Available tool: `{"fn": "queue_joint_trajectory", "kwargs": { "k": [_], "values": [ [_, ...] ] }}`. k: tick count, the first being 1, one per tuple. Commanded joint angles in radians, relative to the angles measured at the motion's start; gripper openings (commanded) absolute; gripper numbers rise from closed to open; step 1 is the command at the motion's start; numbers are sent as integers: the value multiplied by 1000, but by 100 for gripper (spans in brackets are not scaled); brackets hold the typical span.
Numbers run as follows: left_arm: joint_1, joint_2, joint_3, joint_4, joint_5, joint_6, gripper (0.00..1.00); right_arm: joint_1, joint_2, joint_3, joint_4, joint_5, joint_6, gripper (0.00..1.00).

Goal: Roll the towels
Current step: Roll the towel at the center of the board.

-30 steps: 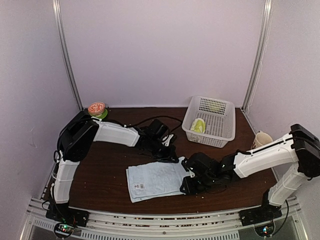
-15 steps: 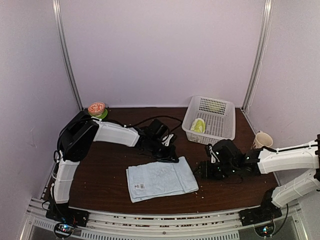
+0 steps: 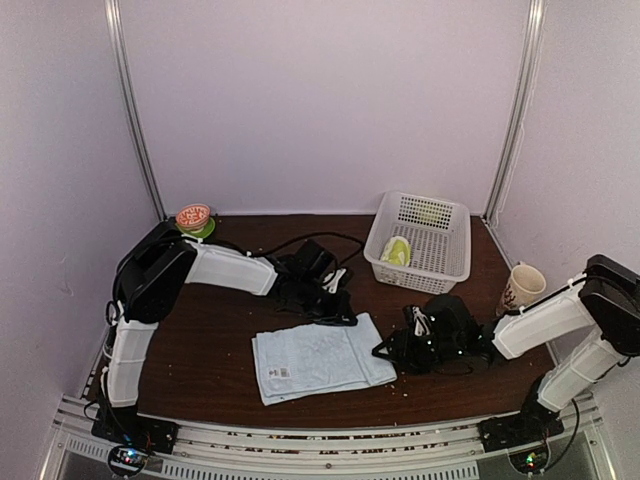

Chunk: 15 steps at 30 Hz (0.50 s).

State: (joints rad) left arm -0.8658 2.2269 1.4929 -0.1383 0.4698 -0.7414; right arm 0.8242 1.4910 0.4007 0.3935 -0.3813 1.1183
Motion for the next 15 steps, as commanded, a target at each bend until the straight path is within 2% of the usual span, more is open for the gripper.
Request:
{"fn": "queue_joint_trajectory", "kwargs": {
  "k": [1, 5, 9, 11, 15],
  "values": [
    [0, -27, -42, -15, -37, 12, 0, -3, 97, -65, 156, -59, 116, 42],
    [-2, -35, -55, -9, -36, 10, 0, -5, 115, -78, 191, -54, 123, 18],
    [-2, -73, -61, -27, -43, 13, 0, -4, 27, 1, -36, 8, 8, 3],
    [-2, -107, -64, -49, -54, 18, 2, -6, -21, 64, -210, 65, -72, 0],
    [-2, -189, -86, -94, -81, 33, 17, -1, -54, 198, -520, 180, -208, 0]
  ]
}}
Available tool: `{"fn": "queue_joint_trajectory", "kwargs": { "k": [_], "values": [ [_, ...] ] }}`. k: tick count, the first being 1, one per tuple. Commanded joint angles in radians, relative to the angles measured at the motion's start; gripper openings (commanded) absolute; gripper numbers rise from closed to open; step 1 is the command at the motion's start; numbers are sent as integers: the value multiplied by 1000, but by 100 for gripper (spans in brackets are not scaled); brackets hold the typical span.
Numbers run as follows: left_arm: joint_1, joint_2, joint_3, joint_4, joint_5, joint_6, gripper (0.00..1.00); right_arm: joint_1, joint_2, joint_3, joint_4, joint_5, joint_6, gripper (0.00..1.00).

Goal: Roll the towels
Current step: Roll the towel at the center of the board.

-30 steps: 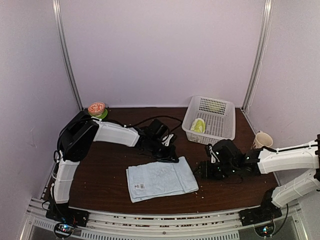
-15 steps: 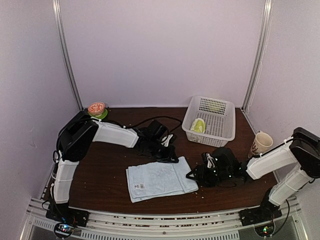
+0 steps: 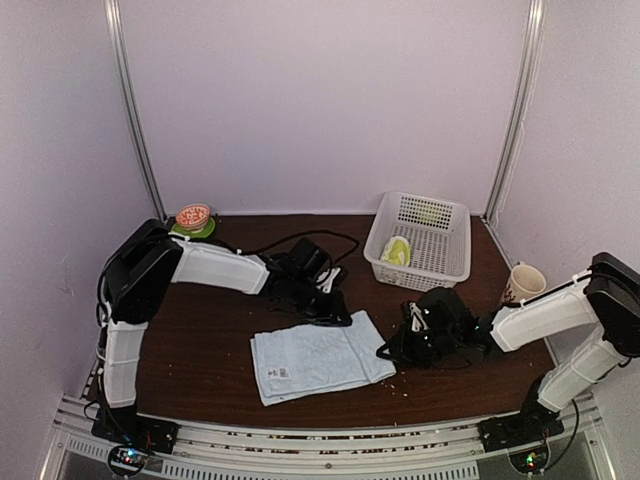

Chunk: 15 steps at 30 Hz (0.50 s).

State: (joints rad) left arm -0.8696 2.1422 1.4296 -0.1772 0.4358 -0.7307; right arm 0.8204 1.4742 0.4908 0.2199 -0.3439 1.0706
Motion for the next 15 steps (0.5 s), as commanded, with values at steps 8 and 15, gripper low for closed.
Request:
{"fn": "queue_joint_trajectory", "kwargs": {
  "k": [8, 15],
  "values": [
    [1, -264, -163, -104, -111, 30, 21, 75, 28, 299, -622, 339, -278, 0],
    [1, -309, -323, -85, -179, 11, 18, 168, 111, 440, -724, 455, -299, 0]
  ]
}}
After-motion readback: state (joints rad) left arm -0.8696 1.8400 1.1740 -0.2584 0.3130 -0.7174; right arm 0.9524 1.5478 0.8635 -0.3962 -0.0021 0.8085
